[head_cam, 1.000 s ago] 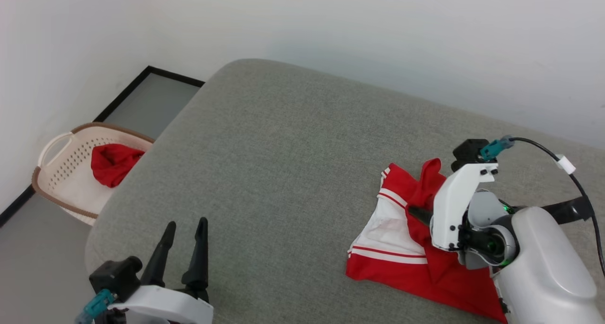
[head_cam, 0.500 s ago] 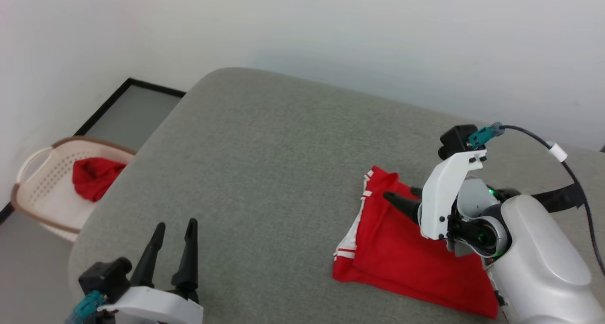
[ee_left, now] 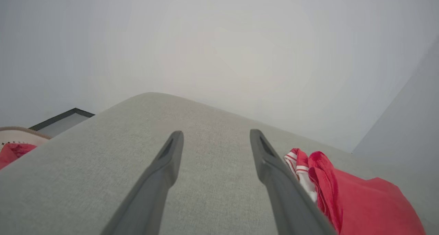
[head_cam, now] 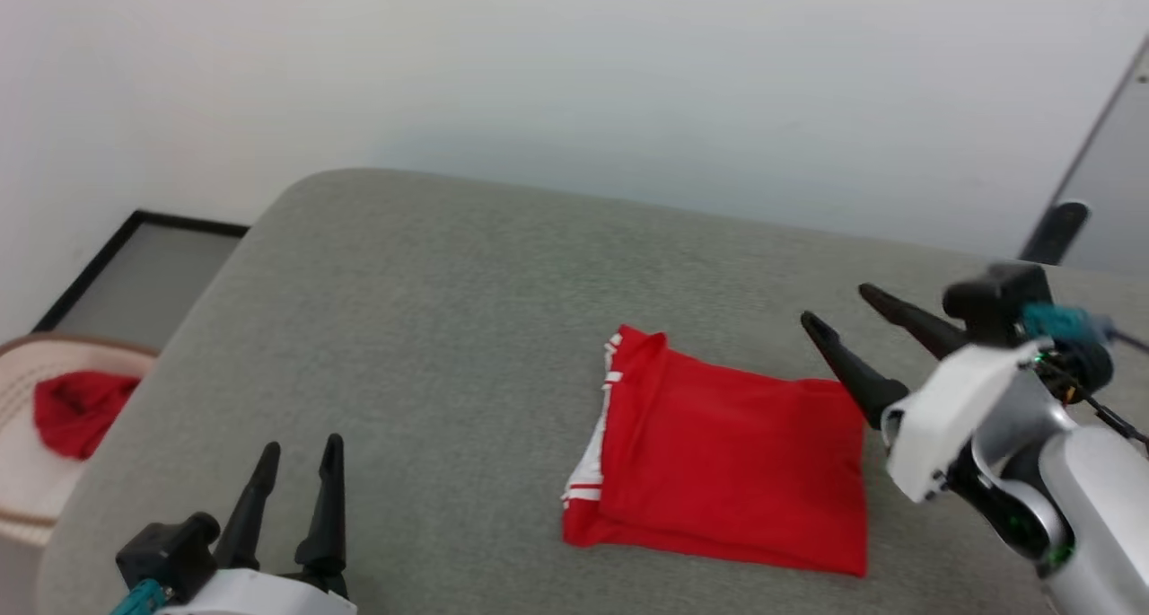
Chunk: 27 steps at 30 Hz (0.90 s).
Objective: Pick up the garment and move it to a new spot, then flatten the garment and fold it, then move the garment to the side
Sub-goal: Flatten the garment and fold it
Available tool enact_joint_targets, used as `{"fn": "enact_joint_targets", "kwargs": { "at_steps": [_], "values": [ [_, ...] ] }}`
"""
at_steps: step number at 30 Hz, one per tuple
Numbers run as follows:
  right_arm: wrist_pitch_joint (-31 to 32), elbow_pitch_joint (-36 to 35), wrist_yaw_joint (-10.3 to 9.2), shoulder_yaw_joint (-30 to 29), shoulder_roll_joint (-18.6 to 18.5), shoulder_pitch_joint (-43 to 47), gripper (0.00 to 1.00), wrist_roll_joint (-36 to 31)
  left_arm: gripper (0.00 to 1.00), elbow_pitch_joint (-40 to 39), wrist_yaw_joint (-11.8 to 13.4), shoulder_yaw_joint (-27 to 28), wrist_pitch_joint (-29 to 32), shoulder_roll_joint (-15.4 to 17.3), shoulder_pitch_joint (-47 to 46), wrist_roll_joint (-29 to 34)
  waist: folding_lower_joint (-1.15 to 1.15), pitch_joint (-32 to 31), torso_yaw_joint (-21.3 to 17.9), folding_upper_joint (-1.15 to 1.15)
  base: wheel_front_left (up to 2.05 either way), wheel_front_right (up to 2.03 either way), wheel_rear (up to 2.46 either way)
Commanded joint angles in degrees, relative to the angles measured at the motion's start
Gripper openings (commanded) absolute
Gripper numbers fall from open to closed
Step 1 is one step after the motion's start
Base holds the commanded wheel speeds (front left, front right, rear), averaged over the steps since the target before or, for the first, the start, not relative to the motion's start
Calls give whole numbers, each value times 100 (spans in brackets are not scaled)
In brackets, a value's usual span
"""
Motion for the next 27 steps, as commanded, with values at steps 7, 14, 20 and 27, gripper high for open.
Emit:
{"fn": "enact_joint_targets", "kwargs": {
  "at_steps": [7,14,20,27],
  "values": [
    [-1703,50,-7,-17,-313,620,100,-824,100,-113,-17,38,0,22,207,154,0,-108,-702,0,0,0,0],
    [-2560,396,-7,-559,-143,1343,100,-1252,100,-116,-17,-8,0,53,263,245,0,-132,-985,0,0,0,0],
    [-2768,424,-7,-1128,105,1899,100,-1635,100,-160,-17,-26,0,24,309,376,0,-143,-1086,0,0,0,0],
    [-2812,224,-7,-1705,402,2418,100,-1892,100,-284,-17,34,0,4,421,551,0,-172,-1108,0,0,0,0]
  ]
}}
